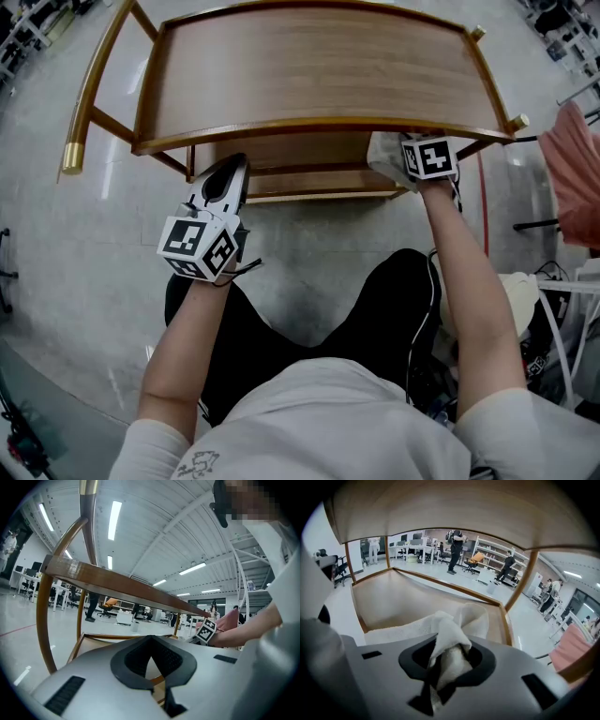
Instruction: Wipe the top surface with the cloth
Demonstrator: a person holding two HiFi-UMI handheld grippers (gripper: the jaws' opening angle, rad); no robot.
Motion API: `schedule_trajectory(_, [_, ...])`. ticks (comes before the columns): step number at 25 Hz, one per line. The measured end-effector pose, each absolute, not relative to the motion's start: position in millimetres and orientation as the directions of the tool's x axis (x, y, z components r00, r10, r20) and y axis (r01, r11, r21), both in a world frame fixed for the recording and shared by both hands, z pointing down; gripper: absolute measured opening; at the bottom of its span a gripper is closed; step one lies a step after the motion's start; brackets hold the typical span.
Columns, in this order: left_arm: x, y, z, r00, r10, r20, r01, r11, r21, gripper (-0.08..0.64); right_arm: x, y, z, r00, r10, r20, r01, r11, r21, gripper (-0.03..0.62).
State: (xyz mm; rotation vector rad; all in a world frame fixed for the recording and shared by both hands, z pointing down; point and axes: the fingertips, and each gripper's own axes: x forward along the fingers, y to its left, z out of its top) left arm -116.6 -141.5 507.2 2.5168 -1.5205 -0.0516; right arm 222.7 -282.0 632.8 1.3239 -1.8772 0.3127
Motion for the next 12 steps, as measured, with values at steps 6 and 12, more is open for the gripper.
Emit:
schedule_trajectory(6, [-135,-139,493,0.441,-0.896,0.057,-0.887,-0.424,0.183,0.006,120,-272,639,-0.246,-0.647,0.722,-0.829,0.526,0.189,0.089])
schedule_trajectory(12, [-160,-136,489,0.403,-0.914,0.057,-0.903,-0.387,0.186,0.006,24,-261,642,-0.344,-0.599,0.723,-0.771,0.620,0.147,0.089])
